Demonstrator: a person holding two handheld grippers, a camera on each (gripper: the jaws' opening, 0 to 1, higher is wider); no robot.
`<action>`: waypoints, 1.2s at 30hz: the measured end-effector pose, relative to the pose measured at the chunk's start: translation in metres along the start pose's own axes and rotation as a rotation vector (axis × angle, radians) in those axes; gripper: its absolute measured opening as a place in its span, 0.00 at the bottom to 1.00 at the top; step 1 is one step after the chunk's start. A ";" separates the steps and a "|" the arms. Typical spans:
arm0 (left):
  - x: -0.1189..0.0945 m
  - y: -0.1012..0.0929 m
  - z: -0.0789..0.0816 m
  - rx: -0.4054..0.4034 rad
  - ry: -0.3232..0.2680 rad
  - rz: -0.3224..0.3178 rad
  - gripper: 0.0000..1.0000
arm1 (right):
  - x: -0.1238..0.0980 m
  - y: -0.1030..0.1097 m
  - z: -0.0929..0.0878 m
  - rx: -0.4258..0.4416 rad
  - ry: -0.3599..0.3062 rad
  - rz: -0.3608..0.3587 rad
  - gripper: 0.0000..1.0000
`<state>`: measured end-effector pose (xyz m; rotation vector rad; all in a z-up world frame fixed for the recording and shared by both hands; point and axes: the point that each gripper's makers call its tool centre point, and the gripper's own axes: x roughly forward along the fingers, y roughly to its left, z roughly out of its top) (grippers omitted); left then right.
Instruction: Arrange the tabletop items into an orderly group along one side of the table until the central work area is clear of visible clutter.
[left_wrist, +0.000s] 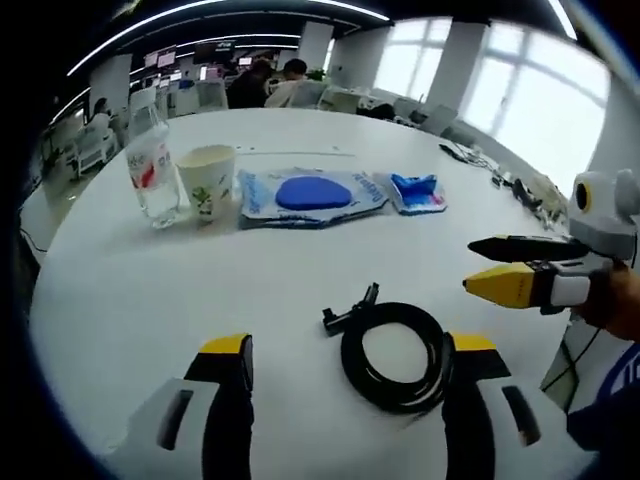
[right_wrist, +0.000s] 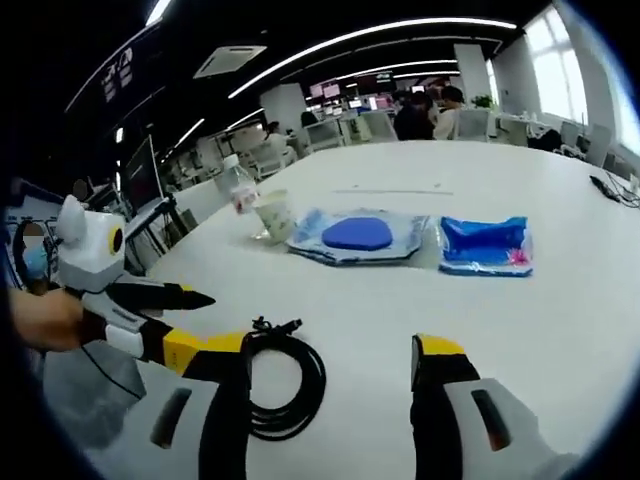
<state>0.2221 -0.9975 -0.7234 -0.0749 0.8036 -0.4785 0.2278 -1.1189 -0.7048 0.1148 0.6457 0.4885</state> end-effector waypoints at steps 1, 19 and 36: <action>0.002 0.001 -0.001 -0.020 -0.001 0.007 0.72 | 0.003 0.002 -0.005 -0.001 0.006 -0.017 0.55; 0.014 -0.002 -0.026 -0.076 0.029 0.067 0.53 | 0.032 0.024 -0.052 -0.068 0.181 0.004 0.41; 0.025 -0.011 -0.034 -0.064 0.033 0.057 0.25 | 0.038 0.020 -0.054 -0.144 0.201 -0.062 0.10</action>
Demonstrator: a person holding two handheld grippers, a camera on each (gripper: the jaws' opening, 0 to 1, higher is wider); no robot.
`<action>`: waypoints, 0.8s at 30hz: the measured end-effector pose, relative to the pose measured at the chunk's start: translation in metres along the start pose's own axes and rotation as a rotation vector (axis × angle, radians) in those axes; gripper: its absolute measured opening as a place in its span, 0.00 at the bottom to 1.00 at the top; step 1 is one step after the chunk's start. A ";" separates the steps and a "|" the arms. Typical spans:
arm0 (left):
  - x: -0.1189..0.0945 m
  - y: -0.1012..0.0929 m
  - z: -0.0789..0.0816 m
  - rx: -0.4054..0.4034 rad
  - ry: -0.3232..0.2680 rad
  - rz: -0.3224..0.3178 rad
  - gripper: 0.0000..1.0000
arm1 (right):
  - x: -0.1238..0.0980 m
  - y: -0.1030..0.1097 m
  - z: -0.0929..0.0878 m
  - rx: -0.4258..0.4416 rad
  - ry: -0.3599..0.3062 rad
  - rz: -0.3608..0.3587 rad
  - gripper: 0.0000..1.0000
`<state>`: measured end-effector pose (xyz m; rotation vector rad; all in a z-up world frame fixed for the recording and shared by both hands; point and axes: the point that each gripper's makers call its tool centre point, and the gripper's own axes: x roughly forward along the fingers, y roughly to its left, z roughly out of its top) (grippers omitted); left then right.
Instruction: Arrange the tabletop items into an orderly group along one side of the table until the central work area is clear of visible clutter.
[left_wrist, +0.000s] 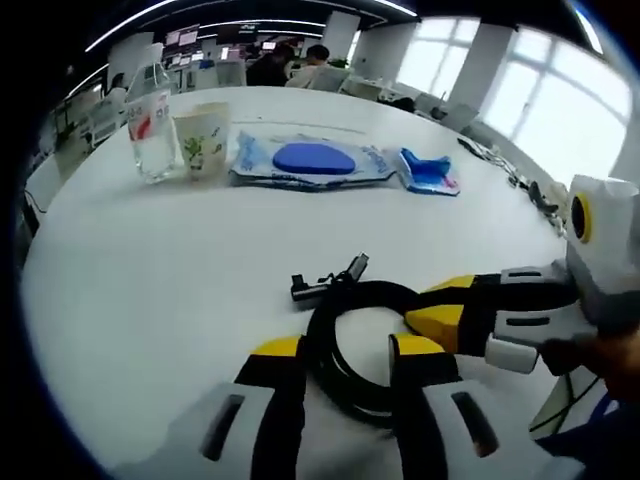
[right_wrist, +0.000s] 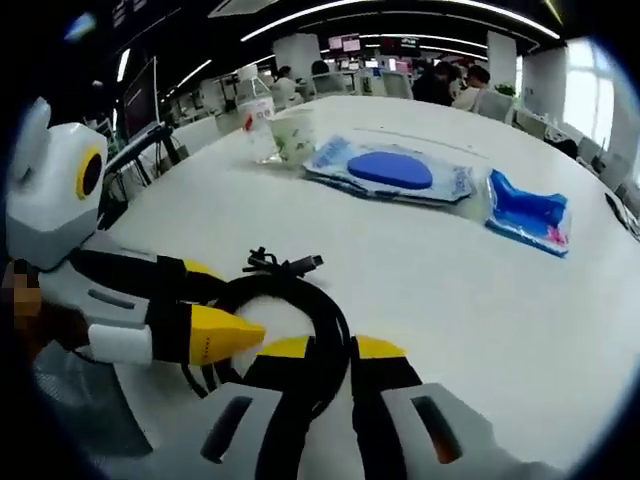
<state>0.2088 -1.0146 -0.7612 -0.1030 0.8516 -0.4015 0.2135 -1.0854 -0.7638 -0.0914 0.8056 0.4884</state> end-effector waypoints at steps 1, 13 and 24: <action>0.000 0.006 0.000 0.002 -0.004 0.014 0.19 | 0.000 0.000 0.000 0.007 -0.003 0.002 0.10; -0.005 0.010 0.002 -0.143 -0.003 -0.014 0.04 | -0.007 0.008 0.003 0.090 -0.004 0.069 0.01; -0.015 0.003 0.024 -0.118 -0.043 -0.018 0.04 | -0.021 -0.004 0.023 0.132 -0.047 0.041 0.01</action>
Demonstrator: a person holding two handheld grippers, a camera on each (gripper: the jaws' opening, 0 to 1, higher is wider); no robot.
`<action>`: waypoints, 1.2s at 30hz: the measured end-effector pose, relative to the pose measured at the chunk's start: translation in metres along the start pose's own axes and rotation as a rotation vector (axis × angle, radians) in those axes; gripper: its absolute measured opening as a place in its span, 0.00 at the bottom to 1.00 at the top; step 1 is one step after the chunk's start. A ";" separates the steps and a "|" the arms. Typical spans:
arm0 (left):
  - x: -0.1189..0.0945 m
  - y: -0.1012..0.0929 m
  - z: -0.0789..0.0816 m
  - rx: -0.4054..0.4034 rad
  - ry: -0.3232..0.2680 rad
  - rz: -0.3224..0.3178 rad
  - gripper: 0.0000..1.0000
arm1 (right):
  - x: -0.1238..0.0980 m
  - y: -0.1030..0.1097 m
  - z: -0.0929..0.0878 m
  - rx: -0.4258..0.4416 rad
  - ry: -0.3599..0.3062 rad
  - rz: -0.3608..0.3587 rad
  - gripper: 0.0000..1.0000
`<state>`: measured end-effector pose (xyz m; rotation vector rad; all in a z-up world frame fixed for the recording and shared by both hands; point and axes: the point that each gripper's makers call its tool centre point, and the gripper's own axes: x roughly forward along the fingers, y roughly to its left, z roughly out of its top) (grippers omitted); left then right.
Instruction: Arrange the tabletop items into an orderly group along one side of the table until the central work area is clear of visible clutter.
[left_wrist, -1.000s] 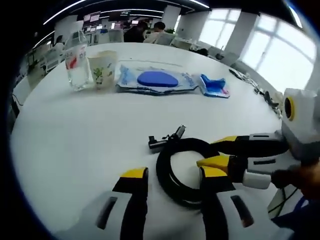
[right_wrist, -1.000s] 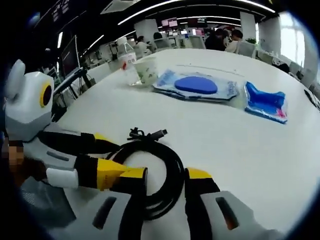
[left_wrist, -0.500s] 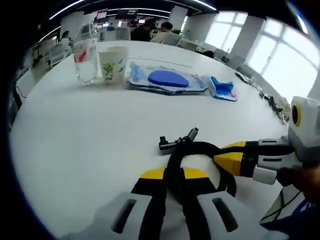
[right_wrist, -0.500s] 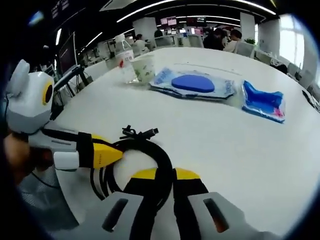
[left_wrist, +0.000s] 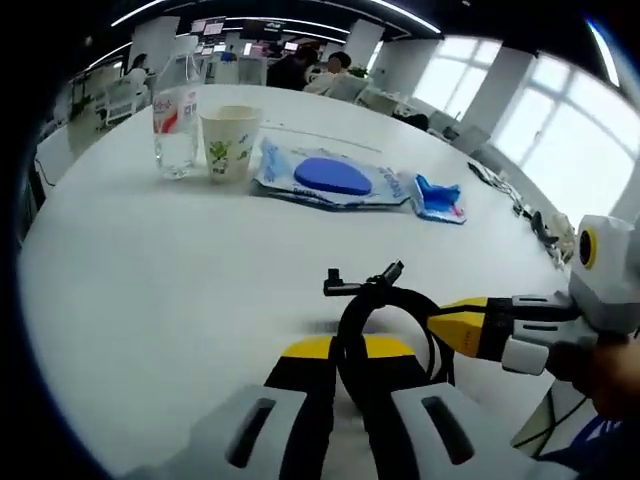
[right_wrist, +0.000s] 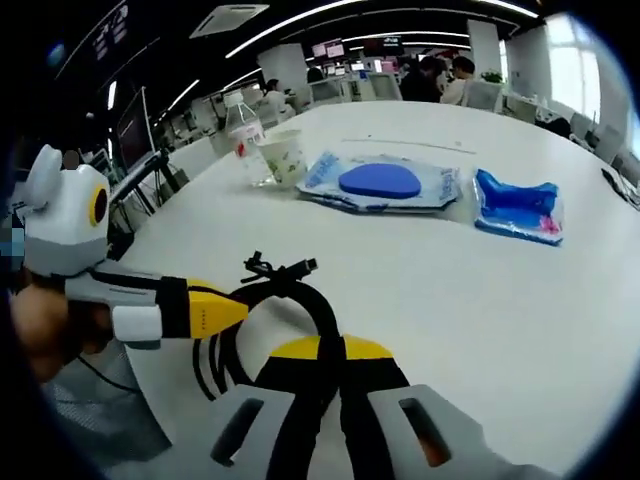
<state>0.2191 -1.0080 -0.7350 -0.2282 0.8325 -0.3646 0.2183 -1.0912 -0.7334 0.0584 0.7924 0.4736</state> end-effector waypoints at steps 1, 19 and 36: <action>-0.001 -0.002 0.004 -0.002 -0.008 -0.005 0.04 | -0.002 -0.001 0.003 0.004 -0.010 0.000 0.01; 0.030 -0.075 0.043 0.251 -0.013 -0.136 0.04 | -0.042 -0.068 0.024 0.141 -0.131 -0.126 0.01; 0.084 -0.099 0.061 0.398 0.089 -0.156 0.06 | -0.026 -0.120 0.052 0.065 -0.133 -0.144 0.02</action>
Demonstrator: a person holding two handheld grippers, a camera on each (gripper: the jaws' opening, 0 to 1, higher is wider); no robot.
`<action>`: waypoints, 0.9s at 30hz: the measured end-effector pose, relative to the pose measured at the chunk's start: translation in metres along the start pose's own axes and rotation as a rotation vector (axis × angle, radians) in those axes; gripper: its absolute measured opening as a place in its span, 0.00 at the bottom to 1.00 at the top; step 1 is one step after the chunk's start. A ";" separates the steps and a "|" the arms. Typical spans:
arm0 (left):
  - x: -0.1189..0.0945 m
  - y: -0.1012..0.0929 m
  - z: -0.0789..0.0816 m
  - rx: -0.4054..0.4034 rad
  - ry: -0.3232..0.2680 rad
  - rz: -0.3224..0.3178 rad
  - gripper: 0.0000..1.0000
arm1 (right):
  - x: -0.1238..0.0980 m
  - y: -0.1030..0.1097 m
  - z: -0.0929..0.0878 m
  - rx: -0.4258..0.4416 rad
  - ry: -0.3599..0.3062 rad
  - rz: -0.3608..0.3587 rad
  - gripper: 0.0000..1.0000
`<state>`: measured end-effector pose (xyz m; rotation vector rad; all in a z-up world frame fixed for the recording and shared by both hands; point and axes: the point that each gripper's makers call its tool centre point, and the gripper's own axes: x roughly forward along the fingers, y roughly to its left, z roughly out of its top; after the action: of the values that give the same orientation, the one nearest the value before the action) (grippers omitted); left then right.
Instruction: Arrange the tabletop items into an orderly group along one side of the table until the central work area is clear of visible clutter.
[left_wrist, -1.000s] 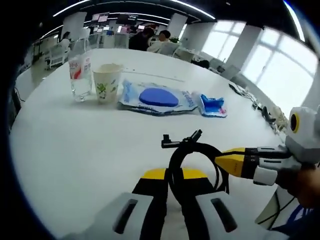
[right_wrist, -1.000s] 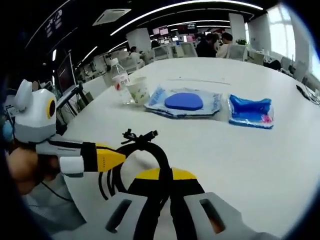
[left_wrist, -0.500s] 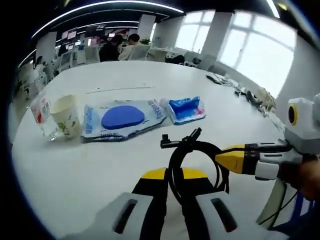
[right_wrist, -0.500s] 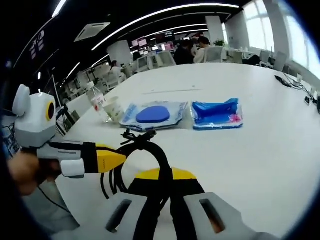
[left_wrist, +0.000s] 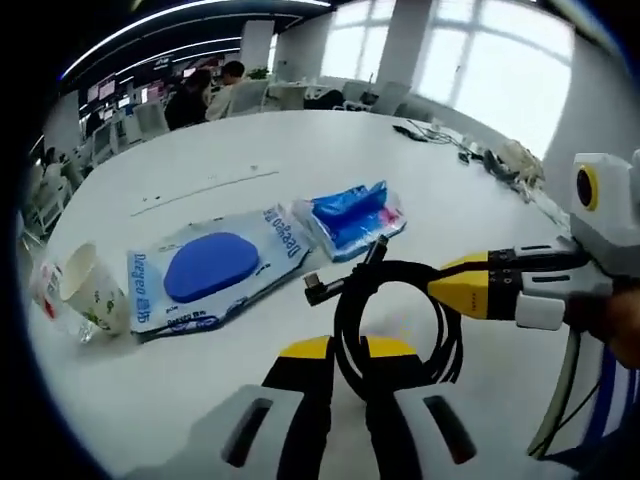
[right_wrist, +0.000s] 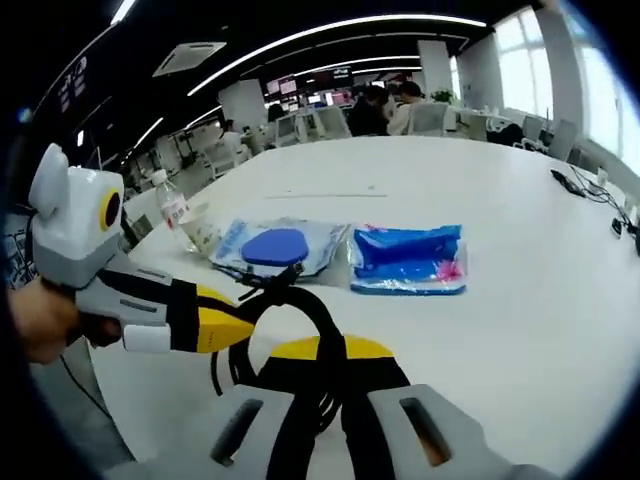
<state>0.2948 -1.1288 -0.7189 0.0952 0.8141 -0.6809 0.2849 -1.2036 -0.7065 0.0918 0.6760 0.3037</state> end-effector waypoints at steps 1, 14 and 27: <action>0.002 0.001 0.000 -0.005 0.004 -0.001 0.06 | 0.003 -0.003 -0.001 -0.015 0.008 0.000 0.02; 0.030 0.003 0.000 -0.025 0.058 -0.001 0.06 | 0.034 -0.024 -0.007 -0.132 0.080 0.033 0.02; 0.045 0.003 -0.010 -0.041 0.110 -0.025 0.06 | 0.049 -0.035 -0.021 -0.176 0.130 0.052 0.02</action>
<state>0.3124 -1.1467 -0.7582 0.0860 0.9356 -0.6862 0.3163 -1.2219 -0.7586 -0.0794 0.7737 0.4210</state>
